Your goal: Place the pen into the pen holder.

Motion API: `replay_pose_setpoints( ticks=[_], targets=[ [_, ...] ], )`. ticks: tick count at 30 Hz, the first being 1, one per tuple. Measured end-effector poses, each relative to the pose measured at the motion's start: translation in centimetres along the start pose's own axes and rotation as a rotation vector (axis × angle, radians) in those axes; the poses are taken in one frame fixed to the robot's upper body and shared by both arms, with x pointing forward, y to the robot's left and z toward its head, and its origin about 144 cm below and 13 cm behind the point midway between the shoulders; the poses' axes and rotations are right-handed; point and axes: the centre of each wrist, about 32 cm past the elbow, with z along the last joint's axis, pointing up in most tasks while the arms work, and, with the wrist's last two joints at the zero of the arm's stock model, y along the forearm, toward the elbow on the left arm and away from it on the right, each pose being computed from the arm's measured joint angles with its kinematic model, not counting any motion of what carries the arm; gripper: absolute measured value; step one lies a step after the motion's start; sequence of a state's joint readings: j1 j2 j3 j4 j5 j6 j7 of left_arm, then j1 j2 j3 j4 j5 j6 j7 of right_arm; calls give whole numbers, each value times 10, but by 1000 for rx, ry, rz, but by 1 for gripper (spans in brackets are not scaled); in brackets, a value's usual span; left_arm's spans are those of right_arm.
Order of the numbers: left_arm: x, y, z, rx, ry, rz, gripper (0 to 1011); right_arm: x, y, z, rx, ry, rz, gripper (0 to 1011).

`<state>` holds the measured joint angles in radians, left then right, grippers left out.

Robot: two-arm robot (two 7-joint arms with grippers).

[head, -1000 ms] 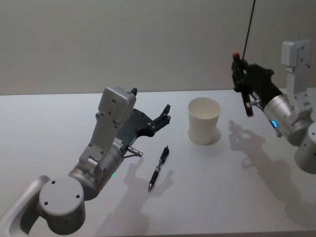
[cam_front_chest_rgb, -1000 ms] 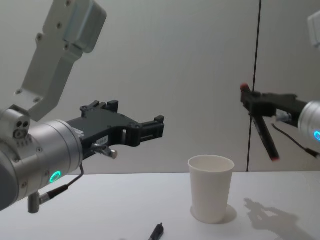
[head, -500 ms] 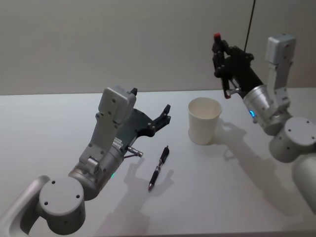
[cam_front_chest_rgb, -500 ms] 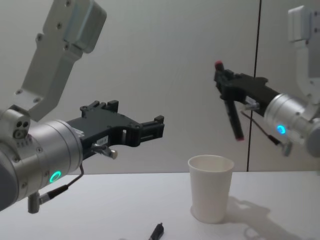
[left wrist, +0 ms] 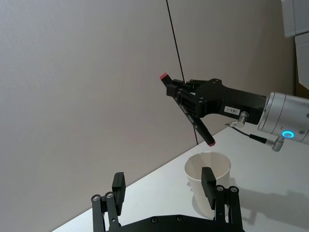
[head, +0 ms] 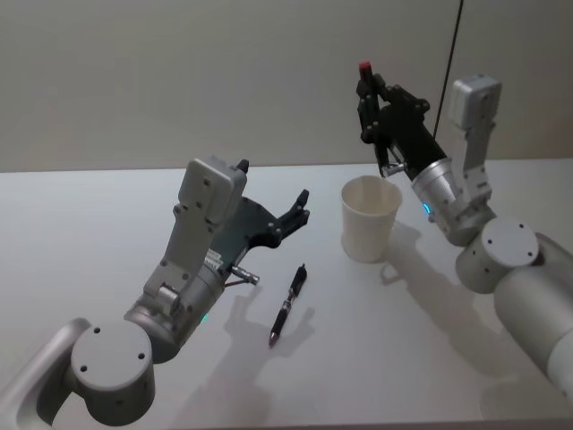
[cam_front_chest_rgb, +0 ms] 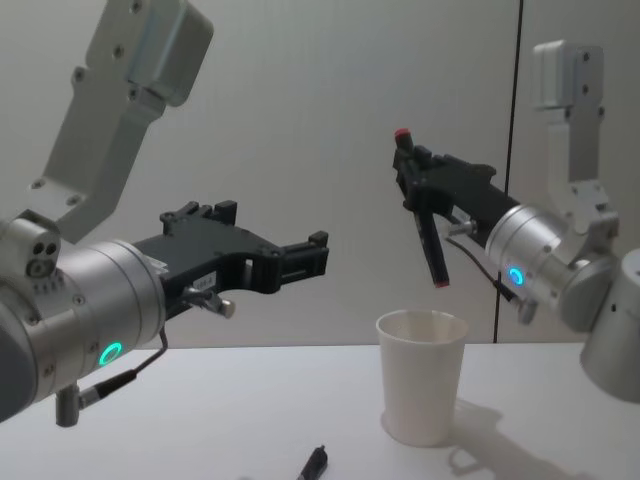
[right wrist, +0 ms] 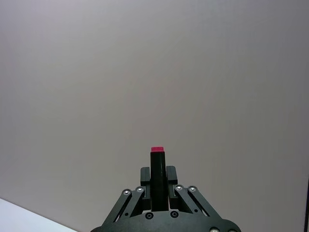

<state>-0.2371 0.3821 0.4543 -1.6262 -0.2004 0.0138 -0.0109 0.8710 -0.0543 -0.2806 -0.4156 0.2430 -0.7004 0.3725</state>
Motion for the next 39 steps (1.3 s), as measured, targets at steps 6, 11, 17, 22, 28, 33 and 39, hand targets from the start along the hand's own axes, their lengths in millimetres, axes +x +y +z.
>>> replay_pose_setpoints(
  ticks=[6,11,17,22,28,33,39],
  targets=[
    [0,0,0,0,0,0,1003,-5,-1,-9,-2,-3,10,181],
    [0,0,0,0,0,0,1003,-8,-3,-14,-9,-7,12,181],
    [0,0,0,0,0,0,1003,-10,-7,-19,-19,-14,13,182],
    [0,0,0,0,0,0,1003,-11,-11,-22,-28,-22,11,181],
    [0,0,0,0,0,0,1003,-12,-17,-27,-42,-32,7,181],
    [0,0,0,0,0,0,1003,-13,-19,-29,-49,-38,3,181],
    [0,0,0,0,0,0,1003,-15,-23,-32,-61,-46,1,181]
  ],
)
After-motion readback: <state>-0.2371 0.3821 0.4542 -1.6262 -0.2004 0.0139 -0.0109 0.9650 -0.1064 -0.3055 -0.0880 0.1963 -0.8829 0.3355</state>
